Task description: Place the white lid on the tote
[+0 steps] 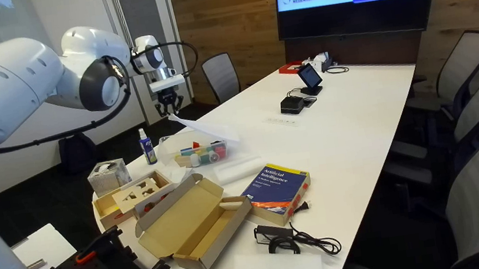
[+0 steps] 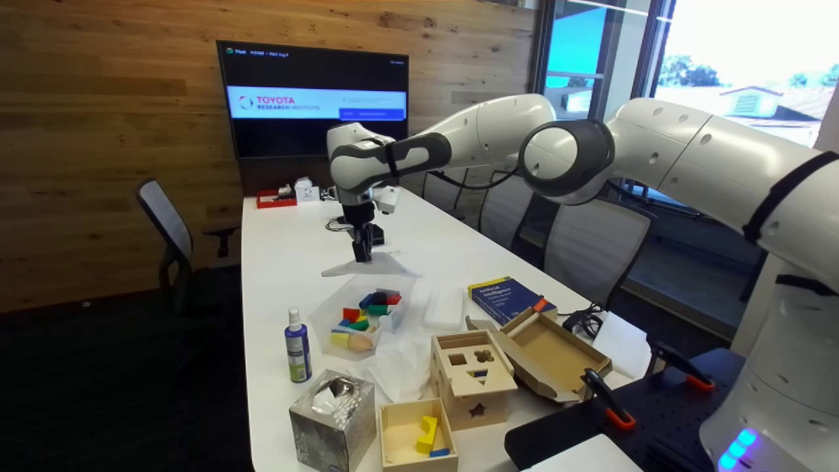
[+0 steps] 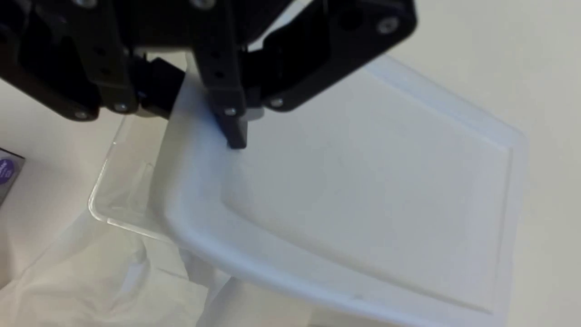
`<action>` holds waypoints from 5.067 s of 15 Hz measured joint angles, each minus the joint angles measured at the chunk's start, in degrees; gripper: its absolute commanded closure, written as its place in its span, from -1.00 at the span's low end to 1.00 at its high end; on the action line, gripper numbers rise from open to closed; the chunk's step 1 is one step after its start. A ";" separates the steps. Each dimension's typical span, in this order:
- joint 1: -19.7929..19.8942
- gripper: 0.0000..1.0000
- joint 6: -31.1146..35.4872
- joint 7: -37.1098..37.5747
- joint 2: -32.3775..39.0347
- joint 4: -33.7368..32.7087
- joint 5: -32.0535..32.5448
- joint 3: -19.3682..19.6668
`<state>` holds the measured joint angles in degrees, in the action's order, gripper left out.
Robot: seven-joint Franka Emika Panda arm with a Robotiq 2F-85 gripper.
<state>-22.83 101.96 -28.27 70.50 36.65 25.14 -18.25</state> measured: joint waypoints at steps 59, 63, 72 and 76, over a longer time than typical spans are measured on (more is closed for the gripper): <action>-1.90 -1.00 -17.91 -22.86 14.42 -13.00 -22.42 6.87; -1.99 -1.00 -17.91 -24.57 14.60 -12.62 -22.46 6.86; -3.58 -1.00 -17.91 -26.89 14.62 -12.35 -23.44 6.82; -3.73 -1.00 -17.91 -27.80 14.62 -12.19 -24.15 6.82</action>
<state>-26.56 84.04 -56.07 85.12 24.45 0.99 -11.43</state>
